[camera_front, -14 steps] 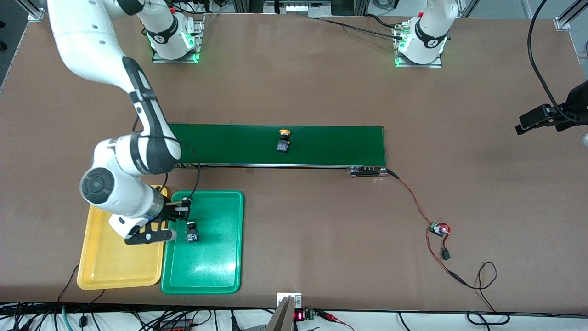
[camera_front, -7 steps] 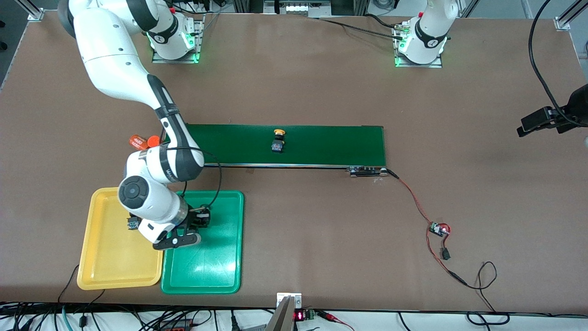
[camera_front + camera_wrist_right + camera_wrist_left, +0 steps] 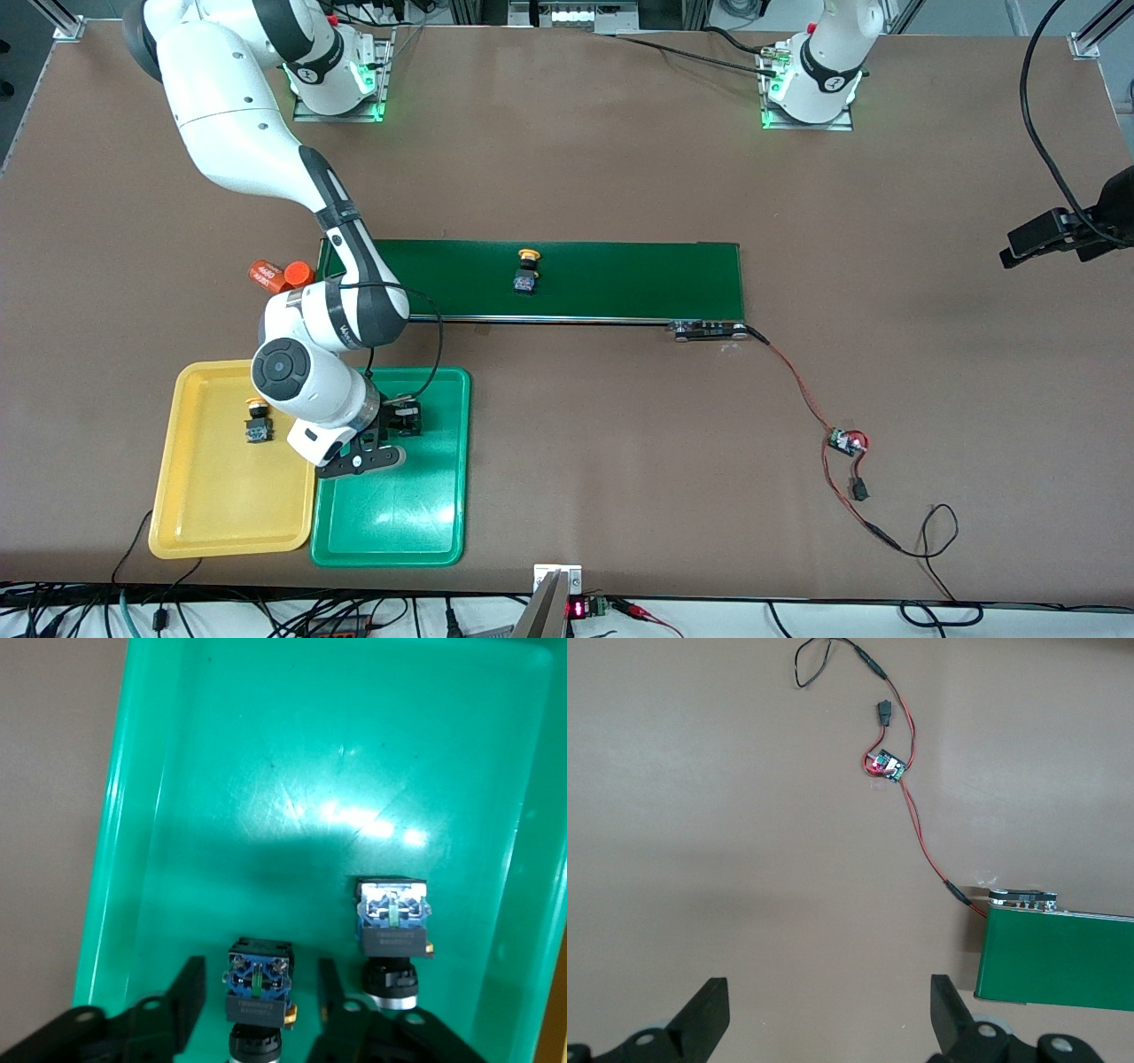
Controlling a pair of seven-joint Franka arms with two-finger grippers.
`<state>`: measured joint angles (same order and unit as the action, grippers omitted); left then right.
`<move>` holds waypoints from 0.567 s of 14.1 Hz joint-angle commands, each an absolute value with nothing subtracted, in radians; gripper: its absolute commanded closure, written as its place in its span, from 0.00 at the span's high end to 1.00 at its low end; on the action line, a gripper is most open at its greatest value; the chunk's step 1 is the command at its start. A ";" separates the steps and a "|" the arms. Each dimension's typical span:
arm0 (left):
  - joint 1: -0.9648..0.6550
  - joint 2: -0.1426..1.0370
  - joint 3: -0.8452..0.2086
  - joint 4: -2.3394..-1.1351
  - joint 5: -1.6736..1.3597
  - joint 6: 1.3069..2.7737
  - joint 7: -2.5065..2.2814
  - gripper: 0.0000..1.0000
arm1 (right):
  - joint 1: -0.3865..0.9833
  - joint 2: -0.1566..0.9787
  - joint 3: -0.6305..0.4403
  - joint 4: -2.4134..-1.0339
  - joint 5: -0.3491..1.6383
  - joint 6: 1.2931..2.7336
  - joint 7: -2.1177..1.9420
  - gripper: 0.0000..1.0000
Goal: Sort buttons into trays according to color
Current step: 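Reach the right gripper back to the belt and grasp the last button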
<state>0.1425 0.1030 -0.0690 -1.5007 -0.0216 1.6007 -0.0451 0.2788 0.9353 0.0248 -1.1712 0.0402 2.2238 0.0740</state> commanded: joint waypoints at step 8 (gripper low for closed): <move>0.155 0.101 -0.069 -1.505 -0.041 1.600 -0.028 1.00 | 0.250 0.662 -0.003 -1.222 0.018 1.838 0.078 1.00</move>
<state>0.1481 0.1039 -0.0690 -1.5009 -0.0218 1.6005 -0.0451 0.2527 0.7810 0.0014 -1.1329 0.0342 1.9184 0.0744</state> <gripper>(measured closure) 0.000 0.000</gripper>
